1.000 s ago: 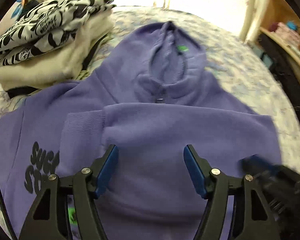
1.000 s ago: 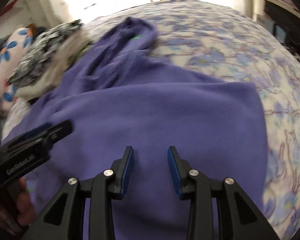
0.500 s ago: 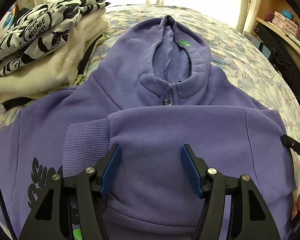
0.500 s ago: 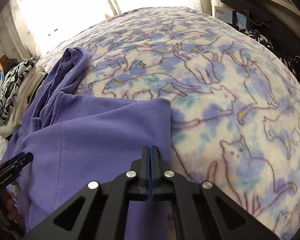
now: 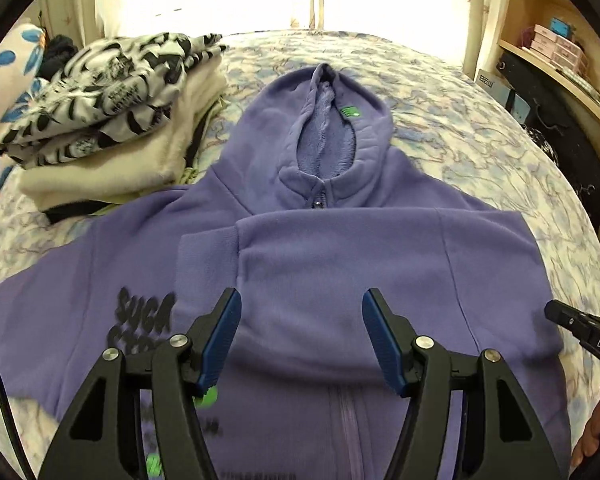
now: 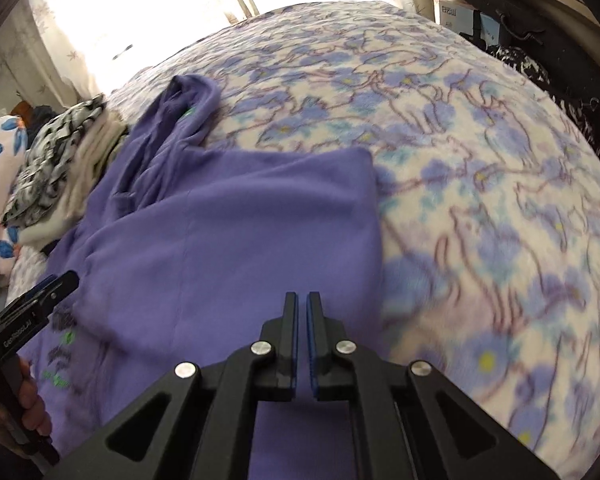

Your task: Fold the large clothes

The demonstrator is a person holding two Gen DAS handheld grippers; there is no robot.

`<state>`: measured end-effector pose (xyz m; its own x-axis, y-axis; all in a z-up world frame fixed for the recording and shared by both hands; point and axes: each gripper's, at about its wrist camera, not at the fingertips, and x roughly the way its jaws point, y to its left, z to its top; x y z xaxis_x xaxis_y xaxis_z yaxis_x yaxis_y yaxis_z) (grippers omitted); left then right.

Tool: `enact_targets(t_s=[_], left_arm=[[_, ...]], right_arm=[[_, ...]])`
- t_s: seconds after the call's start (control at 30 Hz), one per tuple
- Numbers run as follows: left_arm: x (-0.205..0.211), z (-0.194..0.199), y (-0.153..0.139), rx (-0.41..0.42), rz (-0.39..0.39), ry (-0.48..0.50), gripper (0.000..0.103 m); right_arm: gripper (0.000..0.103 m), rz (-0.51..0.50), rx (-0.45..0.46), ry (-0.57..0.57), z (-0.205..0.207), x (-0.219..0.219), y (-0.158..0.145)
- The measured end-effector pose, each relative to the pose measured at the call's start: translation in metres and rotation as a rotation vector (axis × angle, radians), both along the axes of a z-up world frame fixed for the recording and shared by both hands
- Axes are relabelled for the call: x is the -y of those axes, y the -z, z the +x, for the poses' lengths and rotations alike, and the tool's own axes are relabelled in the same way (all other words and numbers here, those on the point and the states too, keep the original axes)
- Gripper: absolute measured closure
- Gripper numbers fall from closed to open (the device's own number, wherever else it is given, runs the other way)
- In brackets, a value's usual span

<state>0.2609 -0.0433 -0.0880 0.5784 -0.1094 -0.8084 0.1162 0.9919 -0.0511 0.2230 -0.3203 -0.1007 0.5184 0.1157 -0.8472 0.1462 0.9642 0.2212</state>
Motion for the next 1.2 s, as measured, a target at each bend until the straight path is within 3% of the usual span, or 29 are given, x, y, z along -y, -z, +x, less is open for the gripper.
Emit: enact_targets(t_s=[0.27,0.63,1.2], left_arm=[[-0.008,-0.073,-0.013,-0.012,-0.027,0.002,0.040],[-0.028,-0.153,-0.015,-0.030,0.030,0.000,0.040],[-0.132,-0.223,-0.034,-0.030,0.028,-0.133,0.039]], right_arm=[[0.099,0.021,-0.006,-0.021,-0.056,-0.029,-0.010],[0.099,0.057,-0.081,-0.108,-0.126,-0.081,0.003],[0.099,-0.025,-0.061,-0.280,-0.163,-0.169,-0.013]])
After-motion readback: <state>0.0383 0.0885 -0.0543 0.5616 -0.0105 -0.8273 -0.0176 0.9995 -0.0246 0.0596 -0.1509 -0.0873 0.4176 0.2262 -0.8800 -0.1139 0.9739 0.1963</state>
